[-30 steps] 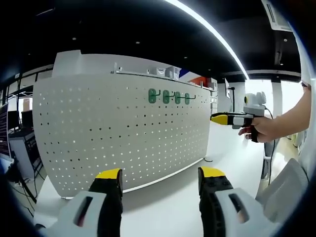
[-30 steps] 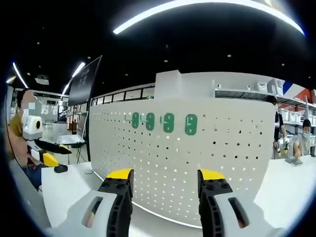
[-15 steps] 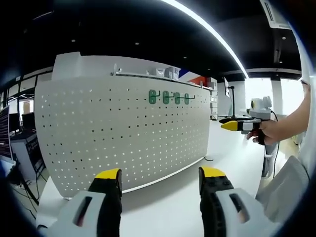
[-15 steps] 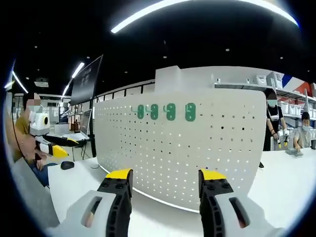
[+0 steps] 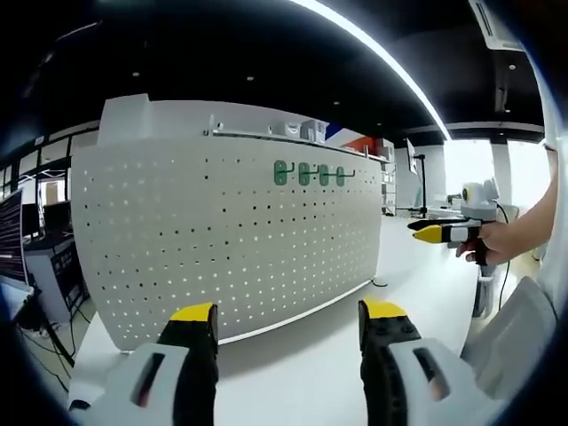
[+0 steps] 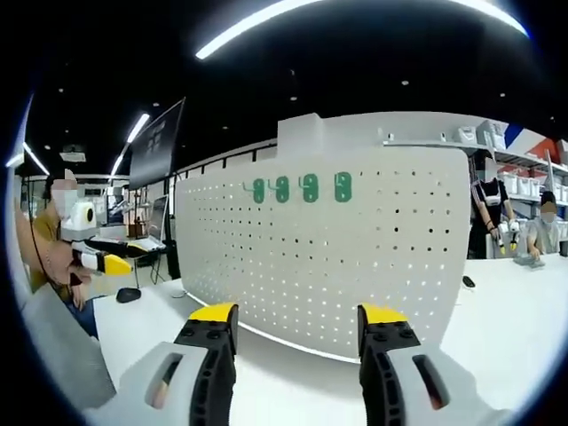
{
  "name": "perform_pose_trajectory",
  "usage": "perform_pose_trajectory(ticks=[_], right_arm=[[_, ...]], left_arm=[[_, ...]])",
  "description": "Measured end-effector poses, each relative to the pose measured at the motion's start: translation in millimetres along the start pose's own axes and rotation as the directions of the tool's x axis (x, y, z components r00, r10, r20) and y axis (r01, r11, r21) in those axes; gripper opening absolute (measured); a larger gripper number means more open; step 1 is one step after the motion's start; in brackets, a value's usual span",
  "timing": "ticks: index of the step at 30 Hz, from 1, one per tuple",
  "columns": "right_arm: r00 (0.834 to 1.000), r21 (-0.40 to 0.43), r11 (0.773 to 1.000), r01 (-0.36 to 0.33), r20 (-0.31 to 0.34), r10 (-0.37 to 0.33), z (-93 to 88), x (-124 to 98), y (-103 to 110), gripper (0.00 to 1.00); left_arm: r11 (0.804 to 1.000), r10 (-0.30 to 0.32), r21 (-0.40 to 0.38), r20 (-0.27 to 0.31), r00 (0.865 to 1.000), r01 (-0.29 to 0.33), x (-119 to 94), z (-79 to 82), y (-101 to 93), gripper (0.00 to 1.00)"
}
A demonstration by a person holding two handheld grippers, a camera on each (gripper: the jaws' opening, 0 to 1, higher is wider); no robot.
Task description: Insert the hook assembly into the mounting plate slot until the hook locks in place.
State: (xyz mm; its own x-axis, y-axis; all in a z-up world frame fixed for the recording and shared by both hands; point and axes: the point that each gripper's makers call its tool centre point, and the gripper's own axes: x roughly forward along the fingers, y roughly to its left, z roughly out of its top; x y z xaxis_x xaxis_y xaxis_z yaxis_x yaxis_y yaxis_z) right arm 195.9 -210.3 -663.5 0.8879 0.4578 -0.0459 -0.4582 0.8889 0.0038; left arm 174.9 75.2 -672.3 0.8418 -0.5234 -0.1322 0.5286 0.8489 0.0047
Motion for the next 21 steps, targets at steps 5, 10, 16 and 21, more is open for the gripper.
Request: perform_pose_trajectory(ticks=[5,10,16,21], right_arm=[[1.000,0.009,1.000,0.000,-0.005,0.000,-5.2,-7,4,0.53],[1.000,0.014,1.000,0.001,-0.008,0.000,-8.8,-14,6,0.54],[1.000,0.025,1.000,0.004,-0.010,-0.004,-12.6,-23,6,0.55],[1.000,0.025,1.000,0.007,-0.015,-0.006,-16.3,-30,8,0.56]], left_arm=[[1.000,0.013,-0.002,-0.004,1.000,-0.013,-6,-5.4,5.2,0.68],[1.000,0.022,0.000,-0.013,1.000,-0.022,-11,-10.1,10.6,0.69],[0.999,0.030,0.013,-0.023,0.999,-0.030,-18,-13.1,17.0,0.73],[0.999,0.042,0.017,-0.030,0.999,-0.042,-26,-18.2,23.1,0.74]])
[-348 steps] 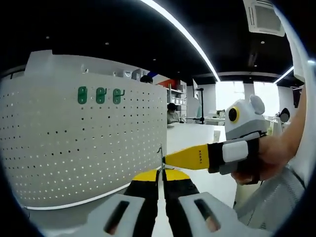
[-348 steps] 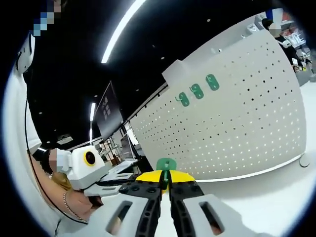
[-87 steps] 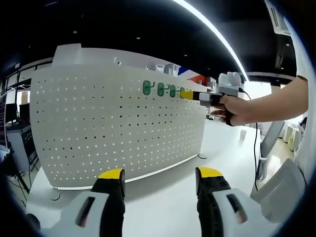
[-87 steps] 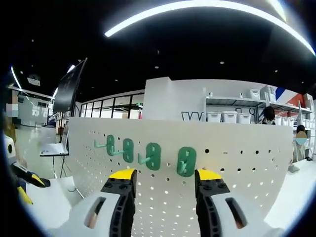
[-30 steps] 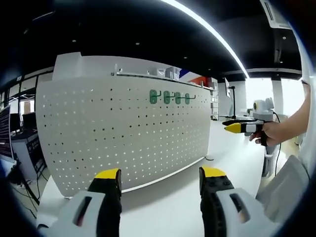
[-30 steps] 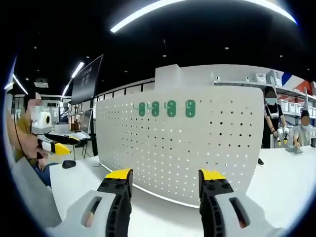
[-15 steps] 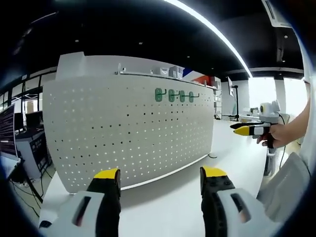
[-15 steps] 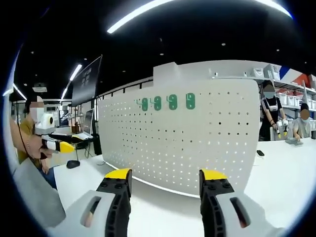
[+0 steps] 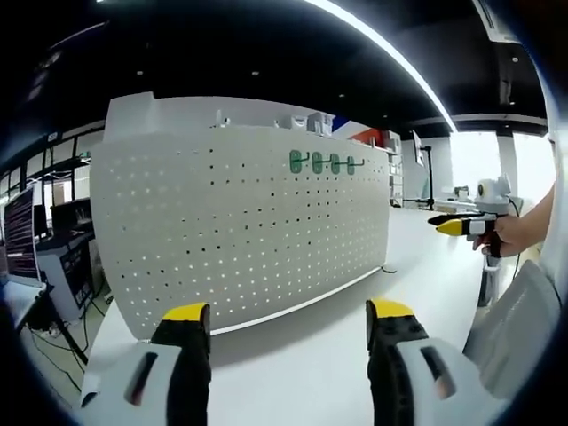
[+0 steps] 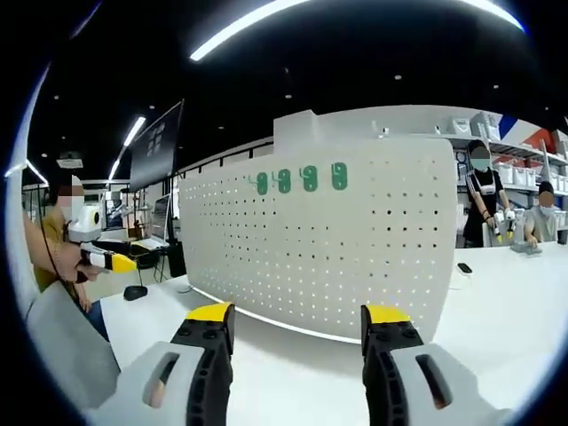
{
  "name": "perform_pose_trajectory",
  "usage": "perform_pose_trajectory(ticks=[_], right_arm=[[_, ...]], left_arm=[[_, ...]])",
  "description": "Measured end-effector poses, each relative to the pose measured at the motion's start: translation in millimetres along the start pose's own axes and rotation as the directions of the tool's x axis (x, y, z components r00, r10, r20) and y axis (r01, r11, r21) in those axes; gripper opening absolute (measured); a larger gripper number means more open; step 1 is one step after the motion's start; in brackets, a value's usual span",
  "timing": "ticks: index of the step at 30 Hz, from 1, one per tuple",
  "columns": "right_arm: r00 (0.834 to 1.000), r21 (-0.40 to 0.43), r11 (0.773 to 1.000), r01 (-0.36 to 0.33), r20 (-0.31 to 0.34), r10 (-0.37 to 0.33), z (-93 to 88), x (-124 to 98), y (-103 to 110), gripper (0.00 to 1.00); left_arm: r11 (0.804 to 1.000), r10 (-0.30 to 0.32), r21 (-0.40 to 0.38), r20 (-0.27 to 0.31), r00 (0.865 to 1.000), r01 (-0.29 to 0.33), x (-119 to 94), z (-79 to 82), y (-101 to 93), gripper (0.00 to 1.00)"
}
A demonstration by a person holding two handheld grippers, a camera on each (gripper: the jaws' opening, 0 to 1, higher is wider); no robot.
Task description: Insert the hook assembly into the mounting plate slot until the hook locks in place.
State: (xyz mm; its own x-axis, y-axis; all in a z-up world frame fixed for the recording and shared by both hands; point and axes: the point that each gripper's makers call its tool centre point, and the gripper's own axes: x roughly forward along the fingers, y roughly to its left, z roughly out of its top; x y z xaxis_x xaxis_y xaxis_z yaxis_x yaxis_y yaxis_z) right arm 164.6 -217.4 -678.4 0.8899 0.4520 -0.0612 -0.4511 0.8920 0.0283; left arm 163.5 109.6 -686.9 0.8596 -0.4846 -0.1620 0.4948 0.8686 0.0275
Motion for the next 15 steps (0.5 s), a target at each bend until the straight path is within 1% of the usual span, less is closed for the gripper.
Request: perform_pose_trajectory(ticks=[5,11,15], right_arm=[[1.000,0.000,1.000,-0.002,-0.002,0.002,-1.6,-5,3,0.57],[1.000,0.002,1.000,0.001,-0.004,-0.001,-3.5,-11,3,0.59],[1.000,0.006,1.000,0.007,-0.004,-0.007,-5.9,-15,5,0.60]], left_arm=[[1.000,0.011,-0.011,0.003,1.000,-0.011,-6,-2.0,4.8,0.76],[1.000,0.023,0.004,-0.011,1.000,-0.023,-14,-7.1,9.5,0.77],[0.999,0.033,-0.003,-0.020,0.999,-0.033,-21,-11.2,14.1,0.78]])
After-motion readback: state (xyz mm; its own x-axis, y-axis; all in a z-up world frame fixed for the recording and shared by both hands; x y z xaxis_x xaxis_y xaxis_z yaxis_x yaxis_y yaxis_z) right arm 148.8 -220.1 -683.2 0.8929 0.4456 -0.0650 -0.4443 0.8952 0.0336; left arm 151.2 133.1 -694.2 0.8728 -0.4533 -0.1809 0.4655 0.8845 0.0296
